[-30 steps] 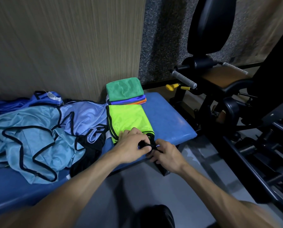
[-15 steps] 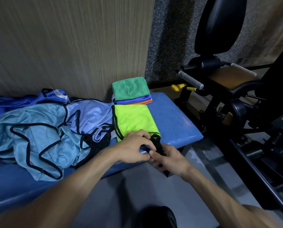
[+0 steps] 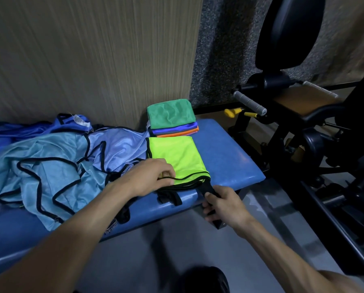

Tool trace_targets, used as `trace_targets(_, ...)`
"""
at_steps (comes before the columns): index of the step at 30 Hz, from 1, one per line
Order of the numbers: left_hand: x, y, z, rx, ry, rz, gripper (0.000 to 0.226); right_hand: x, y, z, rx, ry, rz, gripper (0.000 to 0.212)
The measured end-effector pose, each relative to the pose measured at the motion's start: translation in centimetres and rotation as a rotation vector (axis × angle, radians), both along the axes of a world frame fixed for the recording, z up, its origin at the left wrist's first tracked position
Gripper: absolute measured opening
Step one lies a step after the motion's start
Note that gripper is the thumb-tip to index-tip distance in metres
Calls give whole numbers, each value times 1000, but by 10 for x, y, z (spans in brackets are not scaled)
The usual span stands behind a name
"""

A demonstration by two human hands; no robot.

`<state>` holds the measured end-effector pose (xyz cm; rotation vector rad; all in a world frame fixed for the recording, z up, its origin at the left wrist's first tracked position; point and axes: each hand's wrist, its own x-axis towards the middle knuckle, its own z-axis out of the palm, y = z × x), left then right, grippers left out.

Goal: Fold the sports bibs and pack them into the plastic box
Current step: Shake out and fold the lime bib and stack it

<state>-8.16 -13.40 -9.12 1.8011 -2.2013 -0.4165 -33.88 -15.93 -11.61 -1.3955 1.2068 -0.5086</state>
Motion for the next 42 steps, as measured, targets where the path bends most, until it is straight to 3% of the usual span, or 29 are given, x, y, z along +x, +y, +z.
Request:
trace_targets(8, 11, 5, 9, -61, 9, -35, 8, -6, 3, 5, 30, -160, -35, 28)
trace_targets(16, -1, 8, 19, 54, -273, -69, 12, -9, 6, 5, 74, -166, -3, 28)
trace_targets(19, -13, 5, 21, -59, -346, -86, 30, -10, 8, 4, 5, -110, -6, 27)
trace_targets(23, -43, -1, 10, -134, -192, -210, 57, -12, 13, 0, -166, 16, 35, 27)
trace_targets(26, -47, -4, -3, -89, -221, -205, 46, -15, 16, 0, -334, 110, 91, 35)
trace_targets(29, -48, -1, -9, -125, -227, -197, 31, -14, 18, 6, -372, 57, 135, 34)
trace_targets(35, -52, 0, -13, -117, -228, -170, 23, 5, 3, 27, -78, -181, 60, 16)
trace_targets(38, -47, 1, -17, -93, -184, -181, 28, 14, -14, 43, 49, -177, 59, 17)
trace_targets(42, -38, 3, -21, -91, -138, -215, 31, 19, -35, 52, 71, -84, 150, 25)
